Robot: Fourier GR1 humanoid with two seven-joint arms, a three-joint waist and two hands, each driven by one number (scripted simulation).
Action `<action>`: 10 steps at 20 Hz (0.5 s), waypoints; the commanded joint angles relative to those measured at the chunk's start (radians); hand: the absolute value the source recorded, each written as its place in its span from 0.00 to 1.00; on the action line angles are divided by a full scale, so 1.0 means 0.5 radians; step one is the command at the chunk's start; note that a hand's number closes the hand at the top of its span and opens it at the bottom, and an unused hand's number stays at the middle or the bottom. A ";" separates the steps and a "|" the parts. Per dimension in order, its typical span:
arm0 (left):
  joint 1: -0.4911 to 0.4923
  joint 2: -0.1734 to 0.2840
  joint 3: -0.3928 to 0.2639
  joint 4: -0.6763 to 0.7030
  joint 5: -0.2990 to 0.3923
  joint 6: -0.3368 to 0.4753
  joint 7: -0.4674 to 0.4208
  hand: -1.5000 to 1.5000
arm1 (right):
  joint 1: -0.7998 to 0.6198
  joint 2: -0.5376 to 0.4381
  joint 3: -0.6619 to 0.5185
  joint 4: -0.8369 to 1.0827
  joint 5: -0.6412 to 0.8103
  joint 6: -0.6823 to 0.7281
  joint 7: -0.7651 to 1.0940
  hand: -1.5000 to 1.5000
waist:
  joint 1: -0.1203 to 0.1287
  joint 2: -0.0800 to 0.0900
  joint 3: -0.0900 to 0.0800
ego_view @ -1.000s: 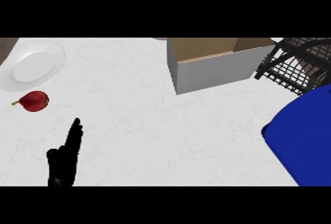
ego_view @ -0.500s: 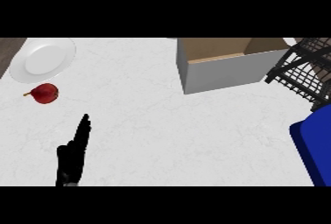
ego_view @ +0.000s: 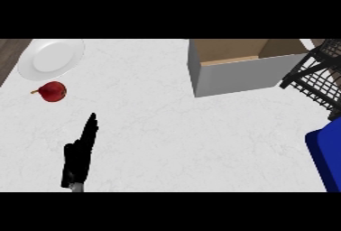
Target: Pick the cupcake from the tray and place it in the tiered basket
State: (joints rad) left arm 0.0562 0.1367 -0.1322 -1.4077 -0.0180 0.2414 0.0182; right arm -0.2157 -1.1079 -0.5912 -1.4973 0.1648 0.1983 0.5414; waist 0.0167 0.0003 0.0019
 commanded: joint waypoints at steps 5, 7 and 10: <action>-0.041 -0.027 0.019 0.069 -0.005 -0.022 0.030 0.50 | -0.476 -0.033 0.362 0.719 0.181 -0.105 -0.350 1.00 | 0.035 0.017 -0.003; 0.030 0.010 -0.002 -0.017 -0.027 -0.050 0.033 0.50 | -0.572 0.021 0.469 0.747 0.204 -0.077 -0.358 1.00 | 0.025 0.011 -0.004; 0.079 -0.033 -0.030 0.002 -0.020 -0.058 0.013 0.50 | -0.785 0.068 0.594 1.002 0.324 -0.146 -0.444 1.00 | 0.057 0.020 -0.004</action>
State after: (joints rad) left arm 0.0678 0.1325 -0.1346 -1.4290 -0.0287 0.2249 0.0325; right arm -0.4905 -1.0892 -0.3681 -1.1456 0.2741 0.1464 0.3869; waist 0.0325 0.0049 0.0016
